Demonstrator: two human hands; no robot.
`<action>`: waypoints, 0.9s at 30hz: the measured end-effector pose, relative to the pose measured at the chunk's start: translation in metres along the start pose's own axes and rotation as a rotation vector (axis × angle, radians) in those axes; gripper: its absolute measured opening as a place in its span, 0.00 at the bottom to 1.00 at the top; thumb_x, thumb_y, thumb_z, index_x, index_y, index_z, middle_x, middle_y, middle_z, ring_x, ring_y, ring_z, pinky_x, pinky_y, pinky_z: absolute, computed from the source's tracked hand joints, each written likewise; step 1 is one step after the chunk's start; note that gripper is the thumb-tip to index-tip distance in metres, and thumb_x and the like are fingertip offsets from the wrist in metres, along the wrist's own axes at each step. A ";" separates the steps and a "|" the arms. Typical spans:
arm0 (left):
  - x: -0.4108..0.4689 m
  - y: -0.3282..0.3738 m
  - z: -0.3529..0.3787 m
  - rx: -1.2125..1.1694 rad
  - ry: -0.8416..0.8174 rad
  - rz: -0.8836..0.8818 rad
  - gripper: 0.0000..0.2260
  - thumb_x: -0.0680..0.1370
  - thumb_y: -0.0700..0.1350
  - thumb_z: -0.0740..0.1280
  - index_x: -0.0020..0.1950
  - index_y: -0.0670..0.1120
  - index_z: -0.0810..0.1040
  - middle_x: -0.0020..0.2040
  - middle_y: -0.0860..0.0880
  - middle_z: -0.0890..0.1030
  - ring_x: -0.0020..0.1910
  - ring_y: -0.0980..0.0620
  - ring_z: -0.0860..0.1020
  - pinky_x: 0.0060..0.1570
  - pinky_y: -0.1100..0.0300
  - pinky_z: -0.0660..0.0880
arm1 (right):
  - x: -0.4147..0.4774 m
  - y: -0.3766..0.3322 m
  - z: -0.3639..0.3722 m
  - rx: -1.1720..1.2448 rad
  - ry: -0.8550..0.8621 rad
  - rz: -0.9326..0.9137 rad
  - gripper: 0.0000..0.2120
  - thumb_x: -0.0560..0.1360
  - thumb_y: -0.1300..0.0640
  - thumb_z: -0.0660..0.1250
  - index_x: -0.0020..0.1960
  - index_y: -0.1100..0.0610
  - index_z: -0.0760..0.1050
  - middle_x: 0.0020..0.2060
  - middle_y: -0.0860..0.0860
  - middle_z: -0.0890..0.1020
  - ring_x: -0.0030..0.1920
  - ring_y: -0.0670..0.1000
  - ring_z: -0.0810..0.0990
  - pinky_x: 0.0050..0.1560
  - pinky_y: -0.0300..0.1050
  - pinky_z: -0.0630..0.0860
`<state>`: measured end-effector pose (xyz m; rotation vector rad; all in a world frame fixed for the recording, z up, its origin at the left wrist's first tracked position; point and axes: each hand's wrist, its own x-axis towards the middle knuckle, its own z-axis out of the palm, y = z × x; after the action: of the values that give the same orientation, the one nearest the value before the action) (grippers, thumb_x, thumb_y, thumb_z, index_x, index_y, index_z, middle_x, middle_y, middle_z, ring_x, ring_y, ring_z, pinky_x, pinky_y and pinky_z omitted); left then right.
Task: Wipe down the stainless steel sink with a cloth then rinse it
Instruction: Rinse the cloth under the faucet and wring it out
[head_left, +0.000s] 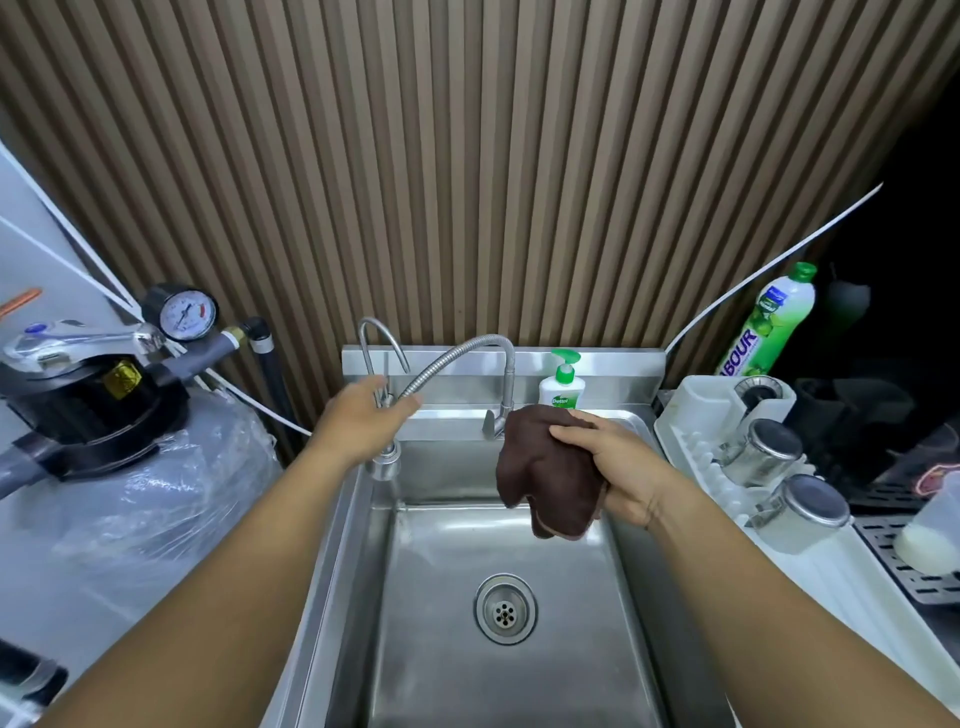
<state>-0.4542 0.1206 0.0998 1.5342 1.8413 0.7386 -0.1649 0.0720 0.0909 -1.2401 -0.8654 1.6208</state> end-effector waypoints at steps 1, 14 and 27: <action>0.001 -0.010 0.003 -0.011 -0.098 -0.032 0.22 0.73 0.62 0.71 0.58 0.48 0.81 0.55 0.49 0.81 0.56 0.46 0.79 0.53 0.55 0.74 | 0.002 0.007 -0.003 0.000 0.015 0.016 0.11 0.79 0.64 0.66 0.61 0.60 0.80 0.53 0.61 0.85 0.50 0.58 0.82 0.53 0.54 0.76; -0.055 0.020 0.082 0.041 -0.209 0.278 0.18 0.77 0.60 0.67 0.40 0.46 0.78 0.32 0.50 0.83 0.34 0.48 0.83 0.38 0.52 0.79 | 0.005 0.137 -0.029 -0.050 0.210 0.537 0.13 0.76 0.59 0.64 0.58 0.63 0.78 0.46 0.60 0.85 0.42 0.59 0.83 0.33 0.46 0.77; 0.018 -0.011 0.102 -0.469 -0.112 -0.164 0.08 0.81 0.52 0.67 0.50 0.48 0.81 0.50 0.45 0.86 0.40 0.49 0.86 0.49 0.51 0.82 | 0.013 0.161 -0.008 0.162 0.102 0.566 0.16 0.78 0.63 0.60 0.62 0.62 0.79 0.53 0.64 0.84 0.49 0.61 0.83 0.54 0.57 0.80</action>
<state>-0.3859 0.1398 0.0229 1.0879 1.5497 0.9083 -0.1959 0.0268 -0.0608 -1.5201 -0.3174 1.9963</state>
